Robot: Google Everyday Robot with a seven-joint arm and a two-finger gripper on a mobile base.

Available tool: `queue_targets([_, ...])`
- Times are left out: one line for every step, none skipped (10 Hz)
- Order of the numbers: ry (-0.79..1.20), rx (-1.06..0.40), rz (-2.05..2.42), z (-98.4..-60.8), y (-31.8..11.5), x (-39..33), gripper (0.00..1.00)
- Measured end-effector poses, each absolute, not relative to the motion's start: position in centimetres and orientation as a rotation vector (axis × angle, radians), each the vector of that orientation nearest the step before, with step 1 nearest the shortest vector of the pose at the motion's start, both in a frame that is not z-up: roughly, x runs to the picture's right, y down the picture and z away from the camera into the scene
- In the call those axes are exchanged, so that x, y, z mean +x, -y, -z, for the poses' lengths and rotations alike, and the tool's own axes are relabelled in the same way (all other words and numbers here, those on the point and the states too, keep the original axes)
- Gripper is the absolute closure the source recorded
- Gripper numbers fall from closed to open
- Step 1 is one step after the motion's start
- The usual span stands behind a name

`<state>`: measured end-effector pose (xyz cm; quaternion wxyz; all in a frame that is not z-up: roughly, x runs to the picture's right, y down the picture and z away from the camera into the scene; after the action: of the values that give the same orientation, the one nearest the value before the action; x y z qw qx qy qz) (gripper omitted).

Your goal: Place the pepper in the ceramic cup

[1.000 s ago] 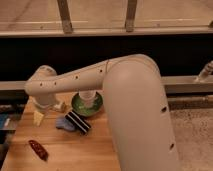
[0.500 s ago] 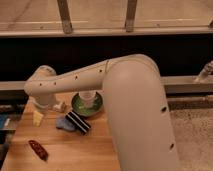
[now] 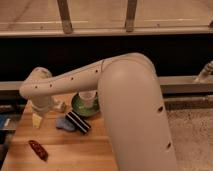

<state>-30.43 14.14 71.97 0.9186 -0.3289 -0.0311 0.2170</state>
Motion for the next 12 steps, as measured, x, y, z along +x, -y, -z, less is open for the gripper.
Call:
queue_targets([0.056,-0.674,-0.431,-71.4,-15.3,-30.9,0.2])
queue_targets([0.047,-0.682,-0.424,-71.2,-16.4,-31.1,0.2])
queue_targets([0.044,-0.689,-0.419,-71.6,-17.3,-31.1,0.2])
queue_targets([0.042,-0.697,-0.416,-71.7,-18.1,-31.1,0.2])
queue_targets([0.045,-0.71,-0.411,-71.8,-18.8,-31.5,0.2])
queue_targets([0.05,-0.727,-0.404,-72.0,-19.5,-32.0,0.2])
queue_targets([0.056,-0.74,-0.4,-72.4,-20.2,-32.4,0.2])
queue_targets([0.066,-0.758,-0.397,-73.1,-21.3,-32.8,0.2])
queue_targets([0.08,-0.784,-0.394,-73.7,-22.6,-33.5,0.2])
queue_targets([0.091,-0.813,-0.39,-74.1,-23.7,-34.1,0.2])
queue_targets([0.093,-0.818,-0.392,-74.1,-23.9,-34.2,0.2])
queue_targets([0.093,-0.818,-0.394,-74.2,-23.8,-34.1,0.2])
